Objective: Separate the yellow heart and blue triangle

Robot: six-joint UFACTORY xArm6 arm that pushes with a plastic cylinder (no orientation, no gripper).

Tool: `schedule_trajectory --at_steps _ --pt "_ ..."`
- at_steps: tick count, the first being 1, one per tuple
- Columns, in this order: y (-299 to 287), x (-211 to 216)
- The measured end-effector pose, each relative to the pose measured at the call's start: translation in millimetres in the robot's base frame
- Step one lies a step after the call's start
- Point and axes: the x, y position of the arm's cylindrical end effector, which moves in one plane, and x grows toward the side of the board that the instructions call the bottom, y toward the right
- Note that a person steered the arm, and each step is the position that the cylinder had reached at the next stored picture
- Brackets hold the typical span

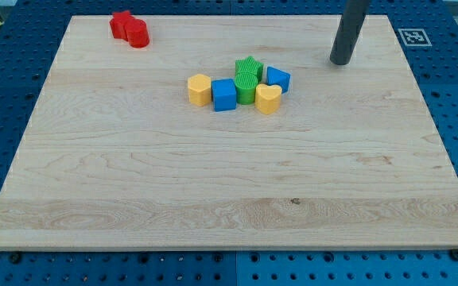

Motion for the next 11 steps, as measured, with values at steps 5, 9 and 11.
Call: schedule_trajectory --at_steps 5,9,11 --pt "-50 93" --pt "-92 75" --pt "-114 67"
